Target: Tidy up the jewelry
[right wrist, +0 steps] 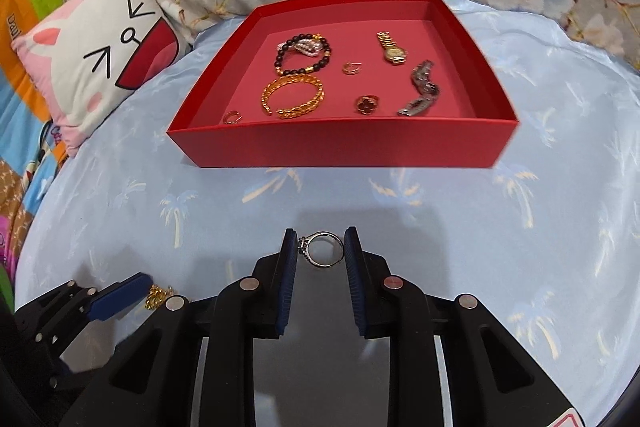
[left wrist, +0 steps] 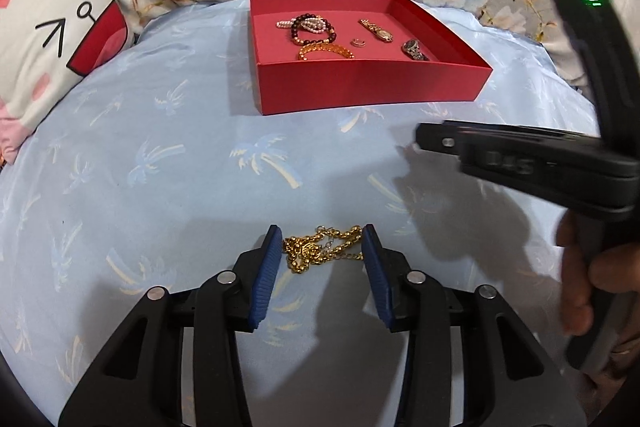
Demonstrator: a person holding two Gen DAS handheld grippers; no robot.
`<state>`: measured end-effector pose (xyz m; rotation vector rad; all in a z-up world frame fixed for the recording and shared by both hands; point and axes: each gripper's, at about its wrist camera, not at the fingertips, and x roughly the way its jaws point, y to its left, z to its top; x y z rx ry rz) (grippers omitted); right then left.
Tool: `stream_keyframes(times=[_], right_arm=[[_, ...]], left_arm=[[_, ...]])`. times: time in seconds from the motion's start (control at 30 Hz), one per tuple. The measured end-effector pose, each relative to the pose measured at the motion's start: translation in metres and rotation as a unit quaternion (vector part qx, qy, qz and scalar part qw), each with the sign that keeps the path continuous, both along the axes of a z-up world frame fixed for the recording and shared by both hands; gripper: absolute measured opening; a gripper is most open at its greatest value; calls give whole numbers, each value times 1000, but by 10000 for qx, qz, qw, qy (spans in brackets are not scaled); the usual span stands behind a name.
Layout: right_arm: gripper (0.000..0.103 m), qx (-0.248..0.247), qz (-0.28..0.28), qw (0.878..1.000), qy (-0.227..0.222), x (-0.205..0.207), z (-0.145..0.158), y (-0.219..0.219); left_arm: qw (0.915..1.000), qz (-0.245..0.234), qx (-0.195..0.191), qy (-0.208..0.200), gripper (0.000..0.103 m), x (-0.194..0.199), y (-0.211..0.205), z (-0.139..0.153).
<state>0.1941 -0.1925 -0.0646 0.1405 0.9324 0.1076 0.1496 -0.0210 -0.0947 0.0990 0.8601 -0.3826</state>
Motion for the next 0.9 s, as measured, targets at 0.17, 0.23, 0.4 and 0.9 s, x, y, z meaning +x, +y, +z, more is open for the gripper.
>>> stream_keyframes(times=[0.17, 0.23, 0.4, 0.9], right_arm=[[23, 154, -184, 9997, 8, -24, 4, -14], [23, 196, -253, 9995, 49, -35, 4, -20], [23, 307, -362, 9988, 88, -56, 7, -30], [23, 290, -409, 9987, -45, -87, 24, -37]], left_arm=[[9999, -45, -81, 38, 12, 3, -2, 0], [9999, -60, -82, 38, 11, 2, -2, 0], [9997, -84, -205, 111, 7, -1, -4, 3], [9987, -155, -464, 127, 4, -10, -1, 25]])
